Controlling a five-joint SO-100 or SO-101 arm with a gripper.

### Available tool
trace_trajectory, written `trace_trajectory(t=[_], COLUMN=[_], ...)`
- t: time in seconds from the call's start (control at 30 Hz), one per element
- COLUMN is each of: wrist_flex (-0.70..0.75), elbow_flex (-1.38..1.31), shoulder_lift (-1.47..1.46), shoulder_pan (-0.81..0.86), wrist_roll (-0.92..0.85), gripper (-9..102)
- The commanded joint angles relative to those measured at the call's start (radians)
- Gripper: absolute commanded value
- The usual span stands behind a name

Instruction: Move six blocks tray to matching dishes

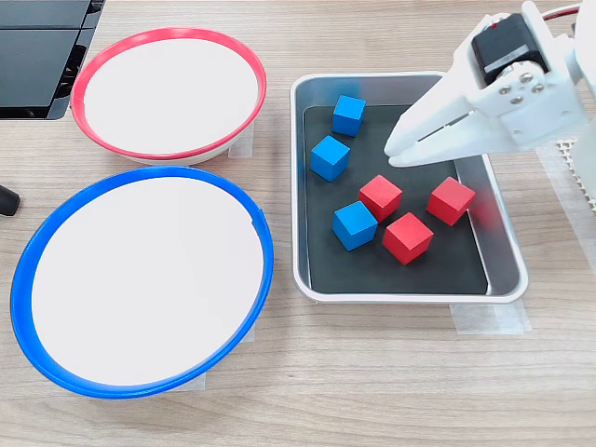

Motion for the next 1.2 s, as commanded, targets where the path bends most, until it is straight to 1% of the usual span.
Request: trace_trajectory(t=[0.0,0.17,0.2,0.27,0.4,0.43,0.47,0.53,0.63,0.67,0.83,1.0,1.17], wrist_flex=[0.009,0.014,0.025,0.08,0.272,0.287,0.29,0.224,0.109,0.084,0.066,0.064,0.051], elbow_flex=[0.0,-0.002,-0.026,-0.15,-0.41,-0.453,-0.486,-0.537,-0.617,-0.65,-0.839,-0.953,-0.979], shoulder_lift=[0.025,0.021,0.0,-0.121,-0.44,-0.518,-0.588,-0.715,-0.899,-0.963,-1.249,-1.445,-1.566], shoulder_pan=[-0.003,0.049,0.074,0.163,0.318,0.35,0.373,0.393,0.417,0.422,0.405,0.353,0.325], wrist_roll=[0.0,0.043,0.017,0.02,0.017,0.02,0.034,0.072,0.149,0.169,0.242,0.215,0.101], gripper=[0,0,0,0,0,2,7,15,19,19,20,20,22])
